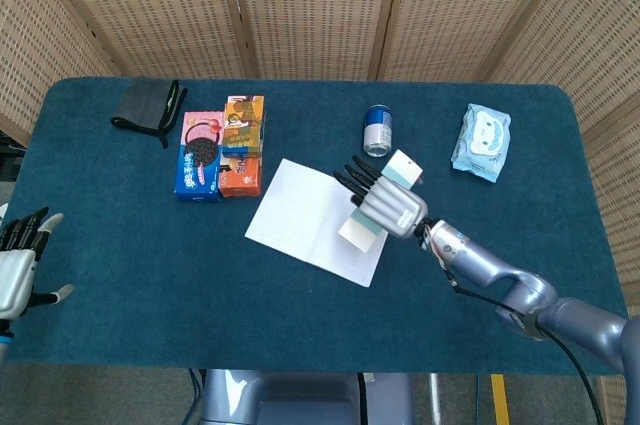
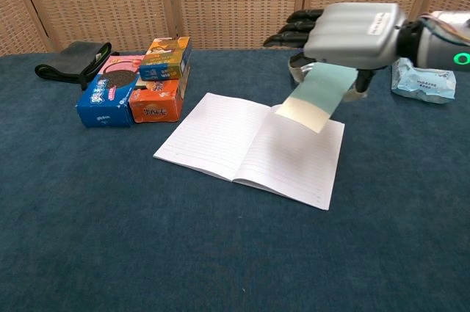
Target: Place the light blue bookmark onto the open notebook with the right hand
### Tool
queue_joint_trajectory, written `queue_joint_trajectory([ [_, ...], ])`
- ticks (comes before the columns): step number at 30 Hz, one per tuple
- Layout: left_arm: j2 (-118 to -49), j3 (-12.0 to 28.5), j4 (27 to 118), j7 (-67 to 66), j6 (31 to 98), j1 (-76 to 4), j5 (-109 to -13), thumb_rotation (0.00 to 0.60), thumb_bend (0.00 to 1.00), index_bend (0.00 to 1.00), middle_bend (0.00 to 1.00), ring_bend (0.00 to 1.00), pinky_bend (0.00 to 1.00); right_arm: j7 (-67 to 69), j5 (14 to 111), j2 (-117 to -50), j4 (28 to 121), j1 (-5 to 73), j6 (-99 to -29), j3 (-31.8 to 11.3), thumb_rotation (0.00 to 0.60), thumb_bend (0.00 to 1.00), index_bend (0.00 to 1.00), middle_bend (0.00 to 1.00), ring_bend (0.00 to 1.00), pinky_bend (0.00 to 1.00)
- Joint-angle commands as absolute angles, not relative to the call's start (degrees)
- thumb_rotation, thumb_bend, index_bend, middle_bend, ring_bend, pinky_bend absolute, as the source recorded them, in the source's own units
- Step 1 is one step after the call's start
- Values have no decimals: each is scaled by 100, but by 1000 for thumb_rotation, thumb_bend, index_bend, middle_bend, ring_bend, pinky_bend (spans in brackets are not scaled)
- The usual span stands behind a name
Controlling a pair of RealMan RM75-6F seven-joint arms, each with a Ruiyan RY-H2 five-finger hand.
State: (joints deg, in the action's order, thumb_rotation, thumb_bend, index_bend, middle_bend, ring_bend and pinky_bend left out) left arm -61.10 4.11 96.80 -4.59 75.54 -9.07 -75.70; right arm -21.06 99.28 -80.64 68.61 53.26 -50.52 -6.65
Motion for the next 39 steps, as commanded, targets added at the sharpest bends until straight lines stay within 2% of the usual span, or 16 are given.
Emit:
queue_joint_trajectory([
  [1,-6096,507,9675,-473,7382,-1008,-7371,600,30,0,0,0,0,-2493,9535,-8635,6407,5804,-4451,-979,600,208,497,0,0,0],
  [6,-6090,565,9636,-492,7187,-1104,-7169,600,30,0,0,0,0,-2671,9306,-9239,5796,6213,-3965,-1073,600,208,497,0,0,0],
  [19,-6004,621,9552,-349,6674,-1315,-6819,600,32,0,0,0,0,-2724,9221,-10201,4968,6864,-3562,-991,600,208,496,0,0,0],
  [34,-5917,593,9520,-121,6605,-1342,-6843,600,32,0,0,0,0,-2904,9168,-10401,4861,6969,-3604,-743,600,208,490,0,0,0],
  [39,-5909,582,9520,-97,6633,-1334,-6858,600,33,0,0,0,0,-3002,9200,-10380,4881,7003,-3609,-658,600,208,368,0,0,0],
])
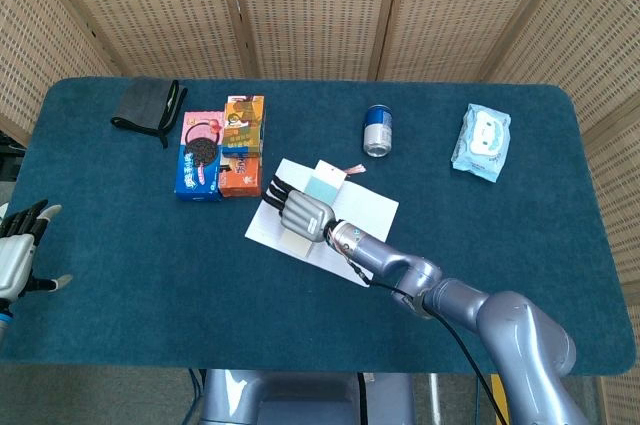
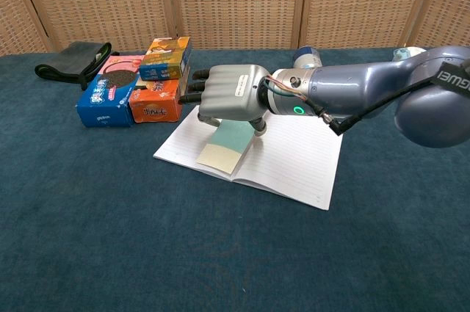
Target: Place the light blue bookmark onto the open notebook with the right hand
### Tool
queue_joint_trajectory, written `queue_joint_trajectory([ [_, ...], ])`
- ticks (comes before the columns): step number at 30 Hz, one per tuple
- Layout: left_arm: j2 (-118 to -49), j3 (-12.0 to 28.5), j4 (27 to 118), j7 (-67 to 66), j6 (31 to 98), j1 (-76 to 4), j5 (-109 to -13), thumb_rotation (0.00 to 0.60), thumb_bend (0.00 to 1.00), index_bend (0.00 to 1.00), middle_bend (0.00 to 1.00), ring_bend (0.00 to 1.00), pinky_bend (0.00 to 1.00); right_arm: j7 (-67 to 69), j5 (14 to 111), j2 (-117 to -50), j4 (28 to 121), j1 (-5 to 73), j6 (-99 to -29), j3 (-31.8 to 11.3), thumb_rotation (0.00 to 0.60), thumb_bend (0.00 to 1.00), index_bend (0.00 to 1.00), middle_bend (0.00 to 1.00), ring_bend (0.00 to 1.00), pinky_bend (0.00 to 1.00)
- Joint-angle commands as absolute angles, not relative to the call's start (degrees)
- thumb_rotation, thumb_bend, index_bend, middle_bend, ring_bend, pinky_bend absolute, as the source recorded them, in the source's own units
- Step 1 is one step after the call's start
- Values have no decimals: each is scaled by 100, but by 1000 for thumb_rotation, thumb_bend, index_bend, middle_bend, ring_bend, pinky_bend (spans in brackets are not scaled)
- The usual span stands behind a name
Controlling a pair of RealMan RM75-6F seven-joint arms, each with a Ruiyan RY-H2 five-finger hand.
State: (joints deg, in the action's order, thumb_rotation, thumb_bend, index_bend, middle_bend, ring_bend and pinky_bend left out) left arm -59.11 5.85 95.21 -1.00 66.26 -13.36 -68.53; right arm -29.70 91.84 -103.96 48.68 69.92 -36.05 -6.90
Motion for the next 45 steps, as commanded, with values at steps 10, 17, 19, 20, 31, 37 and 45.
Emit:
queue_joint_trajectory([
  [10,-5903,567,9518,-76,6656,-1338,-6868,600,32,0,0,0,0,-3068,9208,-10237,5025,7001,-3721,-559,600,208,102,0,0,0],
  [17,-5905,558,9502,-61,6644,-1346,-6854,600,32,0,0,0,0,-3003,9086,-9860,5540,6896,-4001,-685,600,529,98,0,0,0],
  [19,-5904,553,9498,-57,6628,-1354,-6855,600,32,0,0,0,0,-2849,8927,-9660,5841,6785,-4087,-778,600,812,98,0,0,0],
  [20,-5905,550,9497,-57,6620,-1357,-6857,600,32,0,0,0,0,-2758,8833,-9576,5977,6727,-4107,-822,600,931,98,0,0,0],
  [31,-5879,480,9554,-25,6682,-1344,-7045,600,33,0,0,0,0,-2038,6803,-8761,7742,5916,-3839,-1174,600,1000,0,0,0,0],
  [37,-5842,440,9546,64,6675,-1350,-7170,600,33,0,0,0,0,-2775,5926,-8838,8350,5764,-4118,-870,600,1000,0,0,0,0],
  [45,-5831,415,9505,127,6585,-1388,-7190,600,34,0,0,0,0,-3468,5443,-9367,8225,5876,-4414,-678,600,1000,0,0,0,0],
])
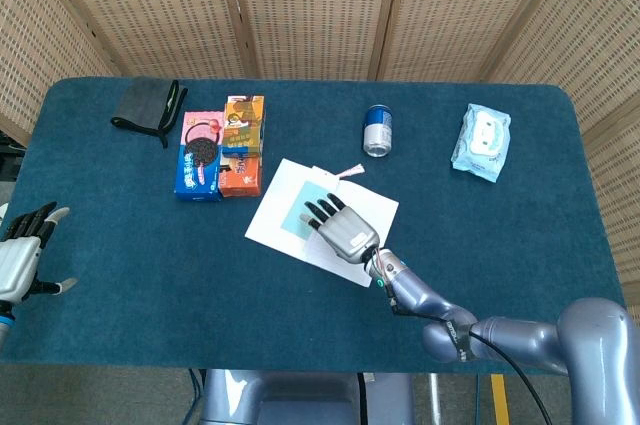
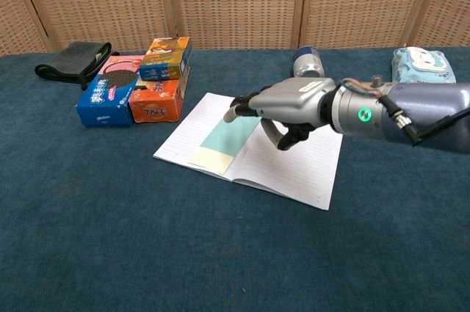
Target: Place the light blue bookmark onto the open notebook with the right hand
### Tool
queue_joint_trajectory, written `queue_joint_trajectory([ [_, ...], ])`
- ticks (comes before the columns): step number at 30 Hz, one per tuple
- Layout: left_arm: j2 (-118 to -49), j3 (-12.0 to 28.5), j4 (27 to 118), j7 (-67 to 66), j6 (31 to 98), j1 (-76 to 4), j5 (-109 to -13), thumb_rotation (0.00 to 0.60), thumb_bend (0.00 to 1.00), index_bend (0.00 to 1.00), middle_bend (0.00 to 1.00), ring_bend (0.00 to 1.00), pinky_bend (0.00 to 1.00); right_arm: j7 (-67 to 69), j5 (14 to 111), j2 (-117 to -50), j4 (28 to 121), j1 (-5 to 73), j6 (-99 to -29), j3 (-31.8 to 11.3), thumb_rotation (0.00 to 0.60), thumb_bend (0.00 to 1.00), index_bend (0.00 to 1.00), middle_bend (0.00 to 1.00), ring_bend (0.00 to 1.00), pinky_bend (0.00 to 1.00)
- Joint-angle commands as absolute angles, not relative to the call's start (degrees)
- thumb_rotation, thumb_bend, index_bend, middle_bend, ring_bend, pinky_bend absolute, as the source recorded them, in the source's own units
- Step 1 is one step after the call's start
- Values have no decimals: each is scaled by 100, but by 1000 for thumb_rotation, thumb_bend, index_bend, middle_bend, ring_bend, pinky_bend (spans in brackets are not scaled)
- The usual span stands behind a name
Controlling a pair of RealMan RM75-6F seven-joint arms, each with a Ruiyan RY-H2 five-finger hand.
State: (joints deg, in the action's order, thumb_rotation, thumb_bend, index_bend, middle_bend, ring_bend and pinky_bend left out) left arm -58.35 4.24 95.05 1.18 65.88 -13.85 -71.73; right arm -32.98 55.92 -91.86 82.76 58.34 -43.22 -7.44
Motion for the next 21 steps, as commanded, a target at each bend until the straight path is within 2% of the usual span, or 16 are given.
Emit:
queue_joint_trajectory([
  [1,-5823,409,9516,143,6614,-1377,-7220,600,34,0,0,0,0,-3504,5330,-9499,8177,5918,-4395,-697,600,1000,0,0,0,0],
  [11,-5790,402,9476,278,6628,-1367,-7254,600,34,0,0,0,0,-3938,4609,-10032,7859,6221,-4417,-707,600,1000,0,0,0,0],
  [21,-5775,401,9447,345,6629,-1369,-7261,600,35,0,0,0,0,-4025,4492,-10077,7815,6340,-4375,-627,600,1000,0,0,0,0],
])
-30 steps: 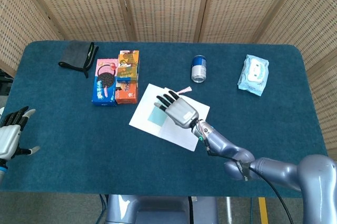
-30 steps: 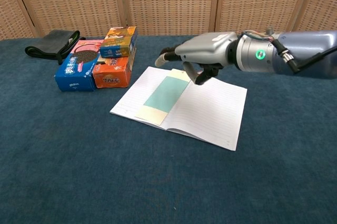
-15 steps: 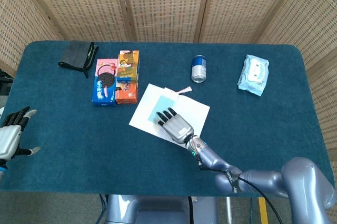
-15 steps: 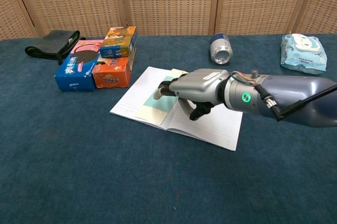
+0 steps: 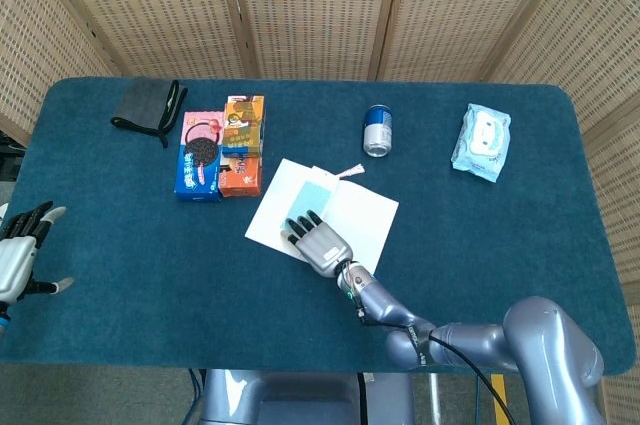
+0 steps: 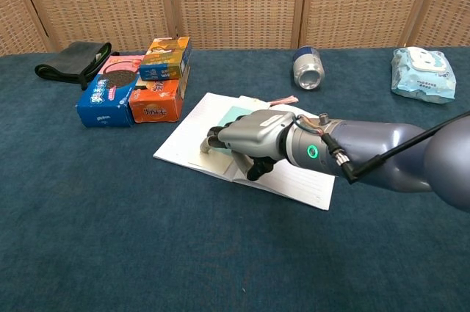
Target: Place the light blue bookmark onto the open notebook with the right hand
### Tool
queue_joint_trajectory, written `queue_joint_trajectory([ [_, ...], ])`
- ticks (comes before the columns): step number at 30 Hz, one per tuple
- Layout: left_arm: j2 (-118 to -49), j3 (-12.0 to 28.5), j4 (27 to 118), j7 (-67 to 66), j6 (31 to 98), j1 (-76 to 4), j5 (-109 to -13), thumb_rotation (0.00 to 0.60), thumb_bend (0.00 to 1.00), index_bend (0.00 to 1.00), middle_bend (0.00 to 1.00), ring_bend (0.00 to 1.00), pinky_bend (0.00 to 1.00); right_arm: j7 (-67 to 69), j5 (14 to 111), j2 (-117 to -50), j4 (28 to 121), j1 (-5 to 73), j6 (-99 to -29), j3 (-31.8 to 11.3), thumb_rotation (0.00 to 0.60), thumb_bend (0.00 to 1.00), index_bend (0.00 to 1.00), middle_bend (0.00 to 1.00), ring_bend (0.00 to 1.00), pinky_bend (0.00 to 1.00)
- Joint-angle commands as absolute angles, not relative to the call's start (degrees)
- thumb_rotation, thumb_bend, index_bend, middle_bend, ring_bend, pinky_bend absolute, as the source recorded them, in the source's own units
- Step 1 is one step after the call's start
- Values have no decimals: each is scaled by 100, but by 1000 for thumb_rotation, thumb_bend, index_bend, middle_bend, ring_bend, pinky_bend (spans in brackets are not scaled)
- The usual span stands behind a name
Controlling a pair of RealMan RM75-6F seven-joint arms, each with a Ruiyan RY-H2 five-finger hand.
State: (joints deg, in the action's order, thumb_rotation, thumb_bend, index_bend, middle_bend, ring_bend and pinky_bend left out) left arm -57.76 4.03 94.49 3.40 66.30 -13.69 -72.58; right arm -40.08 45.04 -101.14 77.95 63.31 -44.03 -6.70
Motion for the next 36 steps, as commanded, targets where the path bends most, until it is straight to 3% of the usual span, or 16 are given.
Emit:
queue_joint_trajectory([
  [1,-5775,400,9446,347,6629,-1369,-7263,600,35,0,0,0,0,-4026,4490,-10061,7830,6341,-4368,-614,600,1000,0,0,0,0],
  [15,-5799,377,9462,282,6659,-1366,-7277,600,34,0,0,0,0,-4105,4568,-9788,8136,6406,-4189,-209,600,1000,0,0,0,0],
  [36,-5825,368,9472,226,6652,-1375,-7242,600,35,0,0,0,0,-4288,4496,-9759,7751,6611,-4169,-82,600,1000,0,0,0,0],
])
